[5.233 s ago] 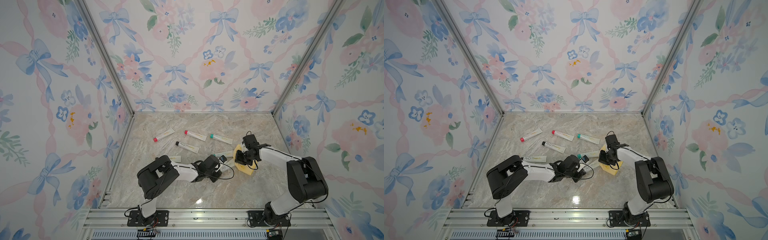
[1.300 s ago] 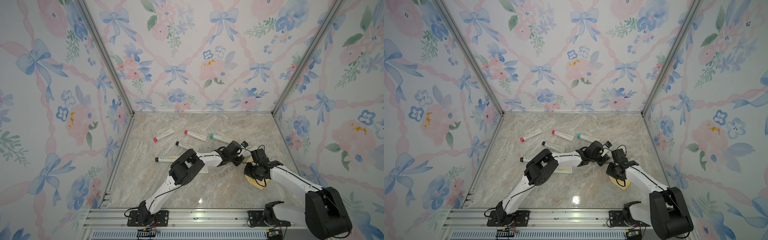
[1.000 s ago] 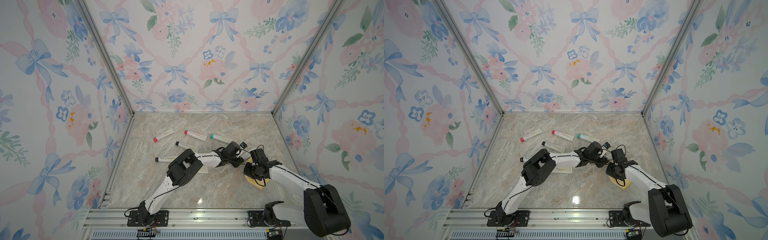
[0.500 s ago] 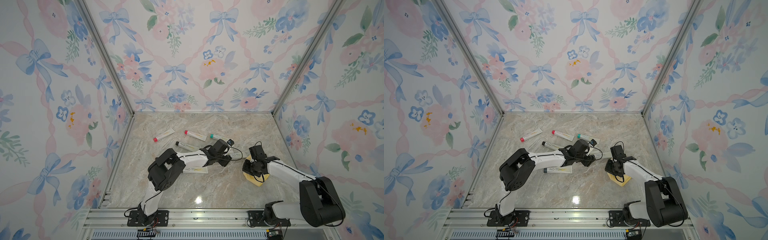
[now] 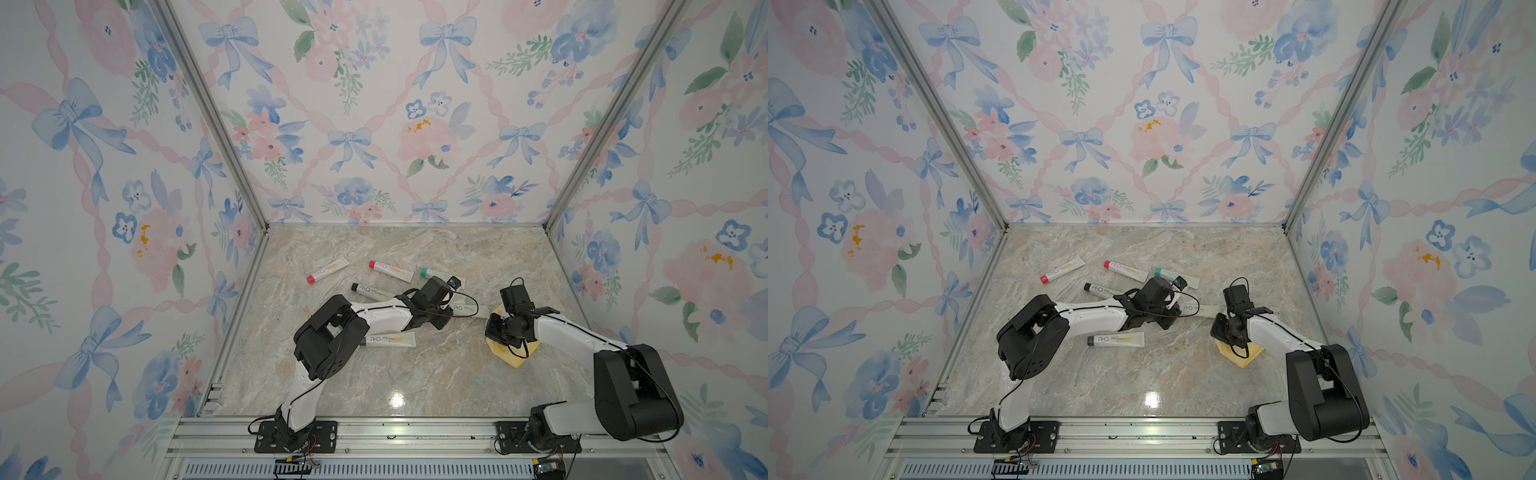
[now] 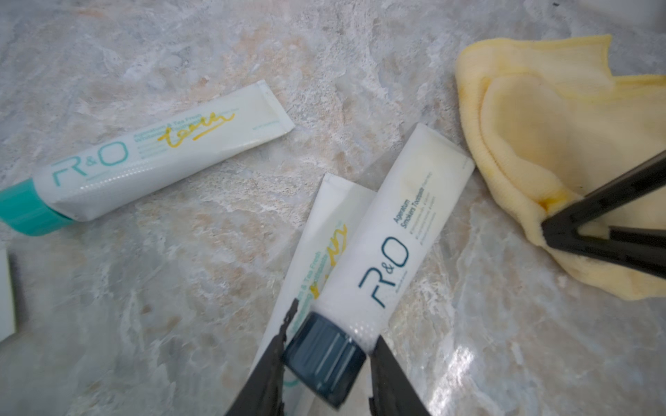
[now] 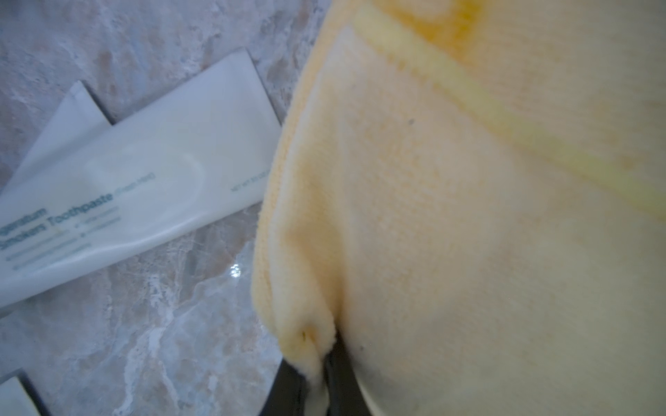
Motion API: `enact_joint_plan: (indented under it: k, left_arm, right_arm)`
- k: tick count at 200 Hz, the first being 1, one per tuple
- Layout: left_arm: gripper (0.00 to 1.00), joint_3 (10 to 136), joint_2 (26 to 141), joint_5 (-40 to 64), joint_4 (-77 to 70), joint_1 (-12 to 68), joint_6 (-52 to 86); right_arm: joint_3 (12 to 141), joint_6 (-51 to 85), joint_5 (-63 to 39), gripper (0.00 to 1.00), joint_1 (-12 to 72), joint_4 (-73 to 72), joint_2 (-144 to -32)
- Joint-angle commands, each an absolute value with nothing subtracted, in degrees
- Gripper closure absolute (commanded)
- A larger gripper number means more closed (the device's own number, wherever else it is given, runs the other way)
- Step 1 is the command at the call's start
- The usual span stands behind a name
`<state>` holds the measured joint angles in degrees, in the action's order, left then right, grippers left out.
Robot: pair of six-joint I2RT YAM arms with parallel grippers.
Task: Wipe the surface of the toothpaste tube
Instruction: Move the toothpaste to the center of the board.
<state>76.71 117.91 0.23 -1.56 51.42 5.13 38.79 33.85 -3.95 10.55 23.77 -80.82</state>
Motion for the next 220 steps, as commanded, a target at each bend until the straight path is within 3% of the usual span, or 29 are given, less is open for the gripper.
enact_joint_plan:
  k: [1, 98, 144, 220]
  left_arm:
    - [0.63, 80.47, 121.64, 2.81, -1.31, 52.79, 5.03]
    - [0.65, 102.77, 139.32, 8.01, -0.35, 56.31, 7.02]
    - [0.33, 103.25, 139.57, 9.14, -0.35, 56.39, 7.7]
    - [0.27, 96.21, 130.81, 8.2, -0.36, 54.43, 8.09]
  right_arm:
    - [38.34, 33.16, -4.57, 0.88, 10.19, 24.03, -79.82]
    - [35.98, 32.73, -3.87, 0.88, 9.93, 25.63, -75.22]
    - [35.12, 32.47, -3.6, 0.88, 9.02, 25.76, -74.46]
    - [36.23, 32.95, -4.75, 0.87, 7.65, 24.72, -76.38]
